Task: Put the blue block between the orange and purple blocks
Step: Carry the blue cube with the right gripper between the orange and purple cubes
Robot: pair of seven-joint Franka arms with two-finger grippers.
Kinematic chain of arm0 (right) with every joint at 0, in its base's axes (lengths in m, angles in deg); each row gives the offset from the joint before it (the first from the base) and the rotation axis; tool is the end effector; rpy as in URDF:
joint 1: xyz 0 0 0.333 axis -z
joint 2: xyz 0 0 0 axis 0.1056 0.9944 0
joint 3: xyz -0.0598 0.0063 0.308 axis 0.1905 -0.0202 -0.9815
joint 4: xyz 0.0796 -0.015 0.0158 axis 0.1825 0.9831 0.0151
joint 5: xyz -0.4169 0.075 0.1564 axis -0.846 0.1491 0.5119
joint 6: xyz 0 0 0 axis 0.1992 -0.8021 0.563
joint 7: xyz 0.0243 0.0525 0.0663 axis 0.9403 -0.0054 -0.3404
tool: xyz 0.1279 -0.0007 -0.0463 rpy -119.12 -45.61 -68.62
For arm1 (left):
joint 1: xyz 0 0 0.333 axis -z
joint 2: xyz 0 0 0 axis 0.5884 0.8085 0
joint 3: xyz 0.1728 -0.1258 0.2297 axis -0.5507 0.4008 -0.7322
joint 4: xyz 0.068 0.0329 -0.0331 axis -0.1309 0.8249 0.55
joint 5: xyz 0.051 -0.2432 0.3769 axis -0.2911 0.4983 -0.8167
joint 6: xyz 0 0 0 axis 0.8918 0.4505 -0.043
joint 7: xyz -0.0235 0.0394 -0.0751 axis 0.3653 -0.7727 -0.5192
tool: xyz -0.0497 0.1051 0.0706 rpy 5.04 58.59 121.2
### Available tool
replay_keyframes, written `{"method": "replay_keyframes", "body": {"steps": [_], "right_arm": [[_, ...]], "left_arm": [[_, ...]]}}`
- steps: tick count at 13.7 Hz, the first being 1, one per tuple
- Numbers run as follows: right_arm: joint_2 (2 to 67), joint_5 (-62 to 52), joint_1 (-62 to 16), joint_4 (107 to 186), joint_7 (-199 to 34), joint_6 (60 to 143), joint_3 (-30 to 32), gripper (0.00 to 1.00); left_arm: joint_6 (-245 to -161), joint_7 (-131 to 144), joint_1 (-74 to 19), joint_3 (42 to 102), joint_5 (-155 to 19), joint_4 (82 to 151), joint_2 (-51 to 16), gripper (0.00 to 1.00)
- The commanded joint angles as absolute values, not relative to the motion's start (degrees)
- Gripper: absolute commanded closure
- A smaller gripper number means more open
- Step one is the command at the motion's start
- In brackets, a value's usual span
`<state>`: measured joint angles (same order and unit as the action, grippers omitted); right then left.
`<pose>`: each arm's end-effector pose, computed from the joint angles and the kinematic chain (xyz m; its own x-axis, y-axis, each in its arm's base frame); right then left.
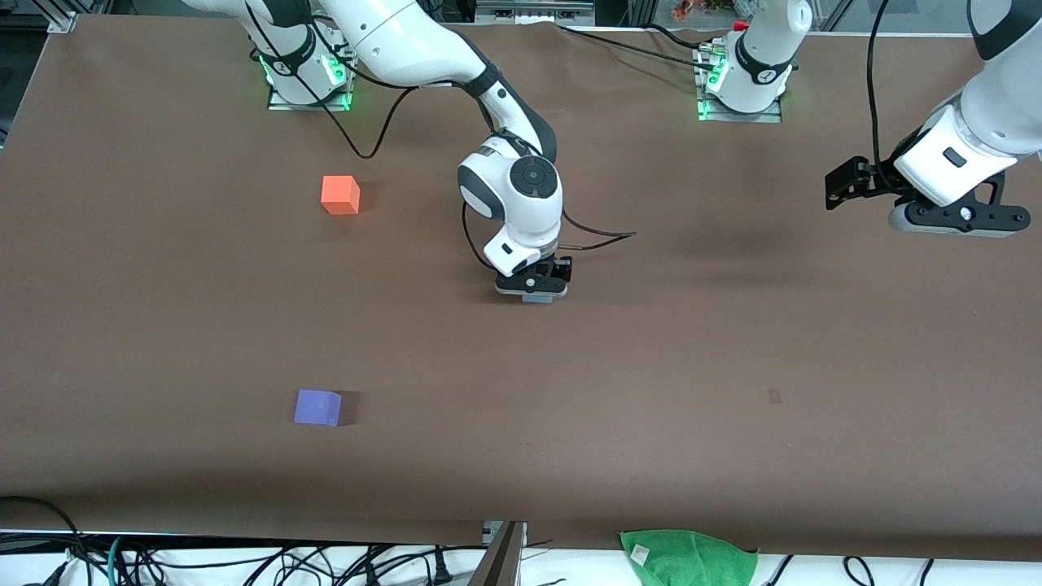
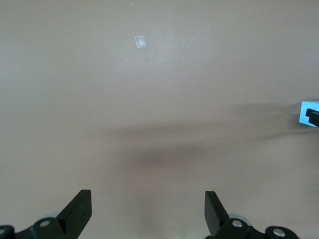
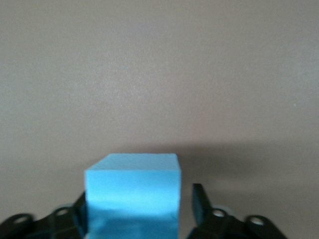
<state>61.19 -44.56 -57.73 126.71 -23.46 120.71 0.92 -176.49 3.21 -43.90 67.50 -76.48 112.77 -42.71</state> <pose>0.5418 0.5809 0.1342 0.9867 -0.0658 0.1485 -0.0636 -0.9978 -0.0196 0.6042 -0.0615 0.5352 0.9934 -0.0479 -0.1039 -0.0483 -0.9988 -0.0020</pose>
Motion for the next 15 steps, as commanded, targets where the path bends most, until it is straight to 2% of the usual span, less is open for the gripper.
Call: {"method": "replay_keyframes", "body": {"steps": [1, 2, 5, 7, 12, 15], "right_arm": [[60.36, -45.12, -55.82, 125.54, -26.4, 120.09, 1.35, 0.5], [59.48, -44.86, -54.42, 125.63, -29.47, 119.22, 1.27, 0.54], [53.95, -43.28, -48.62, 126.24, -40.17, 110.19, 1.18, 0.54], [49.65, -41.18, -43.89, 129.65, -48.53, 106.74, 1.79, 0.54], [35.33, -36.59, -32.8, 150.29, -65.07, 107.69, 2.06, 0.5], [29.43, -36.59, -30.76, 161.8, -68.68, 111.98, 4.94, 0.49]], "left_arm": [[-175.61, 2.03, -44.75, 67.74, -75.75, 112.12, -42.49, 0.0], [-175.61, 2.12, -44.75, 67.74, -75.58, 112.03, -42.49, 0.0], [-175.52, 2.12, -44.75, 67.65, -75.57, 111.77, -42.49, 0.0], [-175.52, 2.03, -44.75, 67.73, -75.57, 111.77, -42.49, 0.0], [-175.7, 2.03, -44.84, 67.74, -75.58, 111.07, -42.14, 0.0], [-175.7, 2.03, -43.53, 67.3, -76.01, 110.98, -41.96, 0.0]]}}
